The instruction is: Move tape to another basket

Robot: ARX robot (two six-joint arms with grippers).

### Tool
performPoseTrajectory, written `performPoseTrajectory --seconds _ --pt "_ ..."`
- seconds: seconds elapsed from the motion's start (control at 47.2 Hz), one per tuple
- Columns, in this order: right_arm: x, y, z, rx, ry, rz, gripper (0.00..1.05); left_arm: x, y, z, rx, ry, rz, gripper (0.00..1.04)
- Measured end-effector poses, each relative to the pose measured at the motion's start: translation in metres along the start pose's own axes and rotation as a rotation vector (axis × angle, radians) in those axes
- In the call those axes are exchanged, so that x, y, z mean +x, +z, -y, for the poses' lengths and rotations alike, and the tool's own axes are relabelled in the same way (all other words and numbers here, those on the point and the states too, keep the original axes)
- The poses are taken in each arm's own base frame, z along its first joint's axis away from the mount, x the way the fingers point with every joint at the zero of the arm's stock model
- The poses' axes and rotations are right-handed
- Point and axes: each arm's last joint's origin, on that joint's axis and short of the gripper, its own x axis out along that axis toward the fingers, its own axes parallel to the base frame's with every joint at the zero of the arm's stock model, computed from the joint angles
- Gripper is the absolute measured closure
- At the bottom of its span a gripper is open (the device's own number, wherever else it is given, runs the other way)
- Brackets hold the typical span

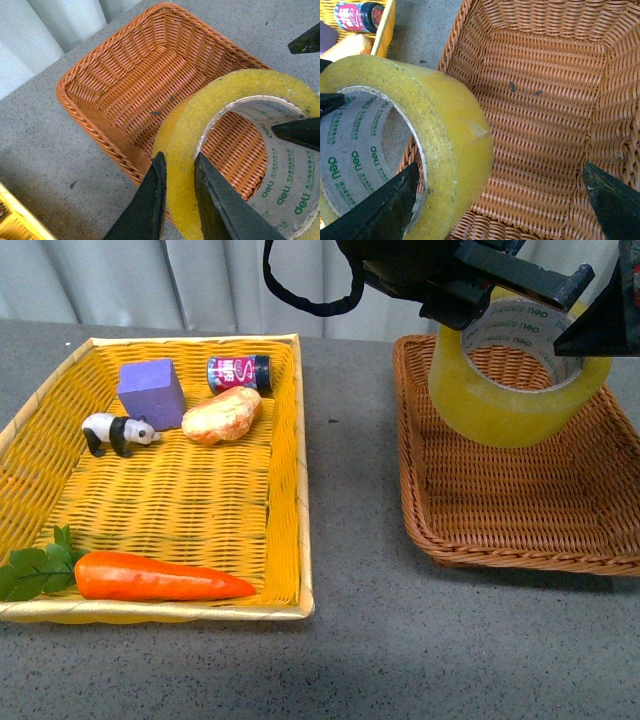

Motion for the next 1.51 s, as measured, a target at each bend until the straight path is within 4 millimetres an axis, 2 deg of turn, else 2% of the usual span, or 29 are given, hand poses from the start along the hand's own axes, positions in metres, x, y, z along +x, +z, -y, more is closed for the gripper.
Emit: performPoseTrajectory --seconds 0.212,0.424,0.594,0.657,0.679,0.785,0.891,0.976,1.103,1.209,1.4,1.506 --pt "0.006 0.008 -0.007 -0.022 0.007 0.004 0.09 0.0 0.0 0.0 0.0 0.0 0.0 0.91" --pt "0.012 0.008 -0.012 -0.011 0.004 -0.027 0.44 0.0 0.0 0.0 0.0 0.0 0.0 0.91" --pt "0.014 0.007 -0.016 0.01 0.002 -0.047 0.77 0.0 0.0 0.0 0.0 0.0 0.0 0.91" --pt "0.015 0.006 -0.015 0.027 -0.011 -0.051 0.87 -0.001 0.003 0.004 -0.068 0.086 0.028 0.92" --pt "0.016 0.007 -0.014 0.03 -0.013 -0.05 0.88 -0.001 0.003 0.005 -0.083 0.107 0.035 0.91" --pt "0.018 0.006 -0.013 0.032 -0.019 -0.052 0.89 -0.005 0.007 0.006 -0.17 0.144 0.07 0.75" --pt "0.022 0.003 -0.002 0.037 -0.054 -0.058 0.89 -0.021 0.012 -0.008 -0.257 0.195 0.132 0.56" --pt "0.026 0.0 0.005 0.041 -0.077 -0.066 0.89 -0.03 0.012 -0.013 -0.314 0.197 0.171 0.45" --pt "0.035 -0.006 0.018 0.036 -0.11 -0.09 0.89 -0.041 0.001 -0.025 -0.402 0.258 0.195 0.25" --pt "0.049 -0.006 0.03 0.021 -0.129 -0.102 0.89 -0.054 -0.019 -0.037 -0.497 0.348 0.22 0.05" --pt "0.08 -0.004 0.049 0.017 -0.142 -0.117 0.89 -0.083 -0.055 -0.055 -0.639 0.539 0.337 0.07" --pt "0.092 -0.005 0.048 0.01 -0.141 -0.147 0.89 -0.091 -0.073 -0.058 -0.668 0.618 0.347 0.07"
